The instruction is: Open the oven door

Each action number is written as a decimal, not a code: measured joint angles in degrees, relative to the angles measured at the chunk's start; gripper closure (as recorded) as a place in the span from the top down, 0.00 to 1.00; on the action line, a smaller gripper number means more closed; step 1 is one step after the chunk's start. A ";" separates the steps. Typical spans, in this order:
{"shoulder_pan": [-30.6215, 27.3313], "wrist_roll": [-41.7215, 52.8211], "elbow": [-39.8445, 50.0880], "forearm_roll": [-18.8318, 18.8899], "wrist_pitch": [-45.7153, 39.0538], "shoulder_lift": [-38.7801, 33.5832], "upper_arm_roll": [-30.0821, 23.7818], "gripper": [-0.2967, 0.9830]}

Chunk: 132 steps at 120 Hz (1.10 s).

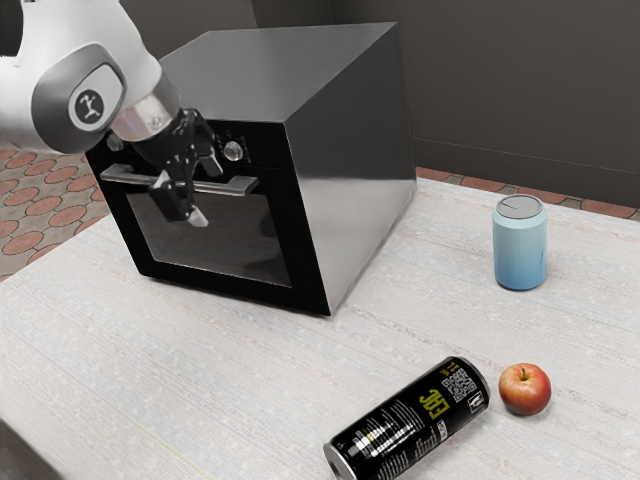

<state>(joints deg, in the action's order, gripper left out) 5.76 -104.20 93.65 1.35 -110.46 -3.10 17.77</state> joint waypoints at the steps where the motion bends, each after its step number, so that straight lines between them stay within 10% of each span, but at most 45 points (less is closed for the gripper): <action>1: -0.09 0.02 0.07 0.01 -0.20 -0.05 0.00 0.77; 132: -6.12 1.25 3.43 0.05 -8.21 -0.09 -0.01 0.77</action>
<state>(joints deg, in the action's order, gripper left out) -0.36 -102.96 97.08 1.40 -118.67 -3.19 17.75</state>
